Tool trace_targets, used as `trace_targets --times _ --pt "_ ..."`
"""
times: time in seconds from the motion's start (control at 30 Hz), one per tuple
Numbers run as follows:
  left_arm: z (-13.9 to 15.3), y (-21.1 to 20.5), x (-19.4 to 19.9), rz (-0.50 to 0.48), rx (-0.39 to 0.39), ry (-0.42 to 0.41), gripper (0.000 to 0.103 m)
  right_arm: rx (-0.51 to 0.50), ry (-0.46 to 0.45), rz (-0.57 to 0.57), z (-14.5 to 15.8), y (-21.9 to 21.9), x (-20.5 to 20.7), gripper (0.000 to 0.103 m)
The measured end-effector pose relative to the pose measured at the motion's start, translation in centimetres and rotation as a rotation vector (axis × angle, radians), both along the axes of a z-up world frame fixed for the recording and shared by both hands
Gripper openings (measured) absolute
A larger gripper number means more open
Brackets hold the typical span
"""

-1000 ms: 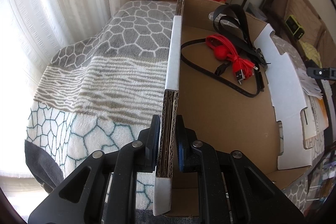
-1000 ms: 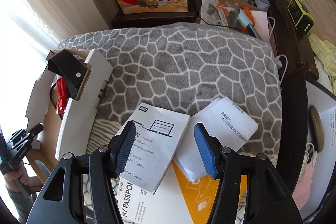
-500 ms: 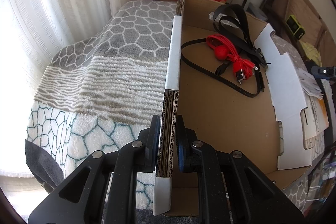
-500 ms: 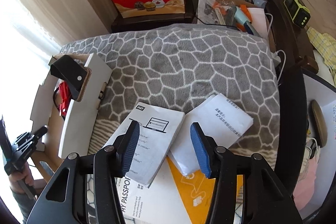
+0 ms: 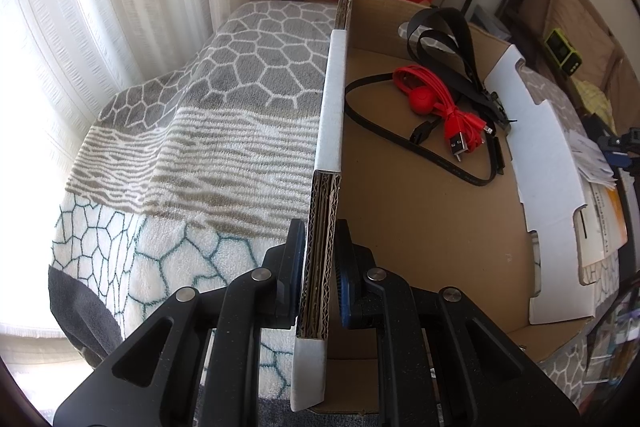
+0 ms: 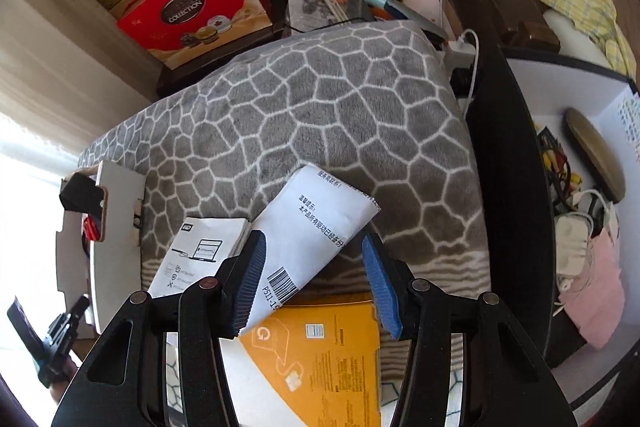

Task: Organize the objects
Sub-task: 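Reach the right tool to the white envelope and grasp it, then carry the white envelope into the box and open the right tool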

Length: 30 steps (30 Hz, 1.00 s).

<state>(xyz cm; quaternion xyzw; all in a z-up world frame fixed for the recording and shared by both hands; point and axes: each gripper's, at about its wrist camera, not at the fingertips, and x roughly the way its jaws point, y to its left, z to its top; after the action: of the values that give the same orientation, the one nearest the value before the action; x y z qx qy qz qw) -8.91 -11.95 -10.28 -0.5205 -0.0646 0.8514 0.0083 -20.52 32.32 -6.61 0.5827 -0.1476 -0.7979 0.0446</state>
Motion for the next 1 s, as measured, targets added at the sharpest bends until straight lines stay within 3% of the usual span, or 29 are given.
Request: trace_targets --times 0.17,0.33,0.63,1.0 --pt "0.0 -0.1 0.0 0.002 -0.001 -0.001 0.013 -0.063 -0.025 -0.028 -1.1 0.2 -0.3 0.050" --pt "0.0 -0.1 0.0 0.002 0.000 -0.001 0.013 -0.097 -0.057 -0.066 -2.3 0.6 -0.7 0.026" --pt "0.0 -0.1 0.0 0.003 -0.001 -0.001 0.013 -0.102 0.079 -0.131 0.5 1.7 -0.4 0.005" --pt "0.1 0.0 0.0 -0.001 -0.019 0.004 0.013 -0.037 0.224 -0.102 5.8 1.1 0.3 0.003"
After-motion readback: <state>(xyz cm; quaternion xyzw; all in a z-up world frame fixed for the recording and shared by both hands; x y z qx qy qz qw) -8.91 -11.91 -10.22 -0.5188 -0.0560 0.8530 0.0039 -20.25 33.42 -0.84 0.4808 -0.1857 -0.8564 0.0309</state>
